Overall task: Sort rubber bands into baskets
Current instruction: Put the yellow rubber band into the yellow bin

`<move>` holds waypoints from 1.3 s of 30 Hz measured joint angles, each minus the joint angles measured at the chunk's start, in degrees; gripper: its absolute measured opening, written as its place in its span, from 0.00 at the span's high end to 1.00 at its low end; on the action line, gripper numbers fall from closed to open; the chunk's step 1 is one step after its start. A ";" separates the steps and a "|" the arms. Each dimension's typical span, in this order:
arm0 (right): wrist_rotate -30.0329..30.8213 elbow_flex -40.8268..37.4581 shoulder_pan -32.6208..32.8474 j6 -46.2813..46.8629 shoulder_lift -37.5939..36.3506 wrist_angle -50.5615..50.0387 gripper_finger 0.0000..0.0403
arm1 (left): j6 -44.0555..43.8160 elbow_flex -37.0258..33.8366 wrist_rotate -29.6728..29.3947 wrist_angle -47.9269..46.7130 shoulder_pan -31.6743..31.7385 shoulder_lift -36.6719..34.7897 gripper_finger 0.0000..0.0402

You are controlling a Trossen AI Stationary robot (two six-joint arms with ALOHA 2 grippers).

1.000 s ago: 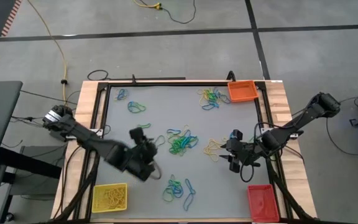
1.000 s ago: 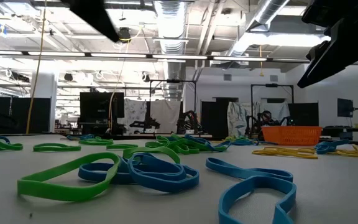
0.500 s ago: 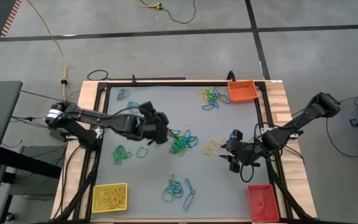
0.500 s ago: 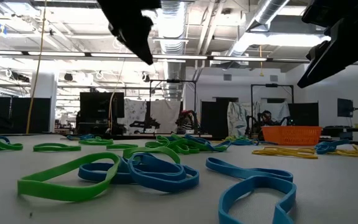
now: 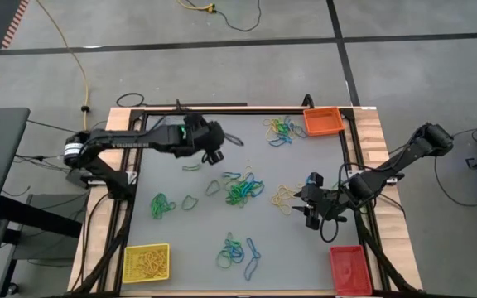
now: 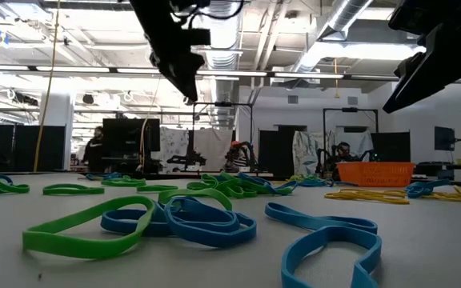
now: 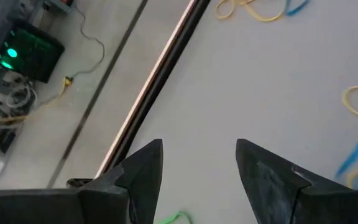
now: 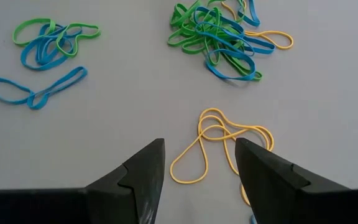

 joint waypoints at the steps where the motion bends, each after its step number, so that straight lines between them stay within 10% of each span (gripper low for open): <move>1: 0.00 0.00 0.00 0.00 0.00 0.00 0.44 | 0.28 0.00 1.13 0.02 1.40 0.00 0.52; 39: 0.00 0.00 0.00 0.00 0.00 0.00 0.44 | -1.97 -12.36 22.16 -2.52 44.65 0.00 0.52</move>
